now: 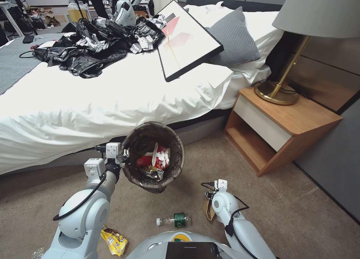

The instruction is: Pick up the trash bin, then pick up the garbage from the floor and place it into the trash bin.

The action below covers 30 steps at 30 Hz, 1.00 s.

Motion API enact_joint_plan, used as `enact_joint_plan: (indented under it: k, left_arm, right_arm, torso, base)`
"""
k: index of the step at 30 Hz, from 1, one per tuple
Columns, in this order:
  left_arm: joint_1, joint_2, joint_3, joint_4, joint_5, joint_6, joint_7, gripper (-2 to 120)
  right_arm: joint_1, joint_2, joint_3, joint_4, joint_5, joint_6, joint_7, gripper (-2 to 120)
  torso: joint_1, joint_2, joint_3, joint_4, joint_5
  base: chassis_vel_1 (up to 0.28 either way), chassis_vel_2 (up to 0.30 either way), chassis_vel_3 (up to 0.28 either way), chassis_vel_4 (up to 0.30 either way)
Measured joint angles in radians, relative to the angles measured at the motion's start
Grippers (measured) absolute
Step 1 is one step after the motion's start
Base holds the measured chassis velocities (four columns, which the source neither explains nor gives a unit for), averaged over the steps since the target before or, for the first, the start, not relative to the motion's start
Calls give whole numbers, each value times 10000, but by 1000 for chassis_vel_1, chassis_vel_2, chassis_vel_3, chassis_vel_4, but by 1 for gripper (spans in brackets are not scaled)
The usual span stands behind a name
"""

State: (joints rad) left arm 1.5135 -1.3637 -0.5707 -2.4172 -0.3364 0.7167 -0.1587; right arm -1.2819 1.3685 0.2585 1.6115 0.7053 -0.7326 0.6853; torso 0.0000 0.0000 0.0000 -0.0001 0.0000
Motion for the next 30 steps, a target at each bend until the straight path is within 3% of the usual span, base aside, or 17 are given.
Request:
enact_joint_plan:
  k: [3, 8, 12, 15, 18, 24, 28, 30]
  left_arm:
    - [-7, 6, -2, 2, 0, 0, 0, 0]
    - [29, 3, 12, 0, 7, -4, 12, 0]
    - [35, 5, 13, -13, 11, -4, 29, 0]
    - [35, 14, 11, -34, 11, -3, 36, 0]
    - [43, 21, 11, -78, 7, 21, 36, 0]
    - [61, 81, 4, -218, -105, 144, -41, 0]
    - [112, 139, -27, -393, -377, 167, -239, 0]
    - [208, 195, -49, -453, -455, 172, -304, 0]
  right_arm:
    - [-32, 8, -25, 81, -7, -14, -7, 56]
    - [8, 40, -72, 118, -6, -18, -12, 30]
    - [0, 46, -83, 127, -3, -14, -11, 24]
    - [-55, 27, -88, 255, 17, -5, 3, 6]
    - [-141, -35, -72, 541, 105, -13, 43, 0]
    - [-389, -292, 63, 1625, 800, -22, 427, 0]
    - [-673, -698, 234, 2966, 1636, -26, 771, 0]
    - [-843, -1228, 437, 4392, 2647, -29, 1296, 0]
  torso:
    - [0, 0, 0, 0, 0]
    - [0, 0, 0, 1, 0]
    - [0, 0, 0, 1, 0]
    - [0, 0, 0, 1, 0]
    - [0, 0, 0, 1, 1]
    - [0, 0, 0, 1, 1]
    - [0, 0, 0, 1, 3]
    - [0, 0, 0, 0, 4]
  base:
    - [0, 0, 0, 0]
    - [0, 0, 0, 0]
    - [0, 0, 0, 0]
    - [0, 0, 0, 0]
    - [0, 0, 0, 0]
    - [0, 0, 0, 0]
    - [0, 0, 0, 0]
    - [0, 0, 0, 0]
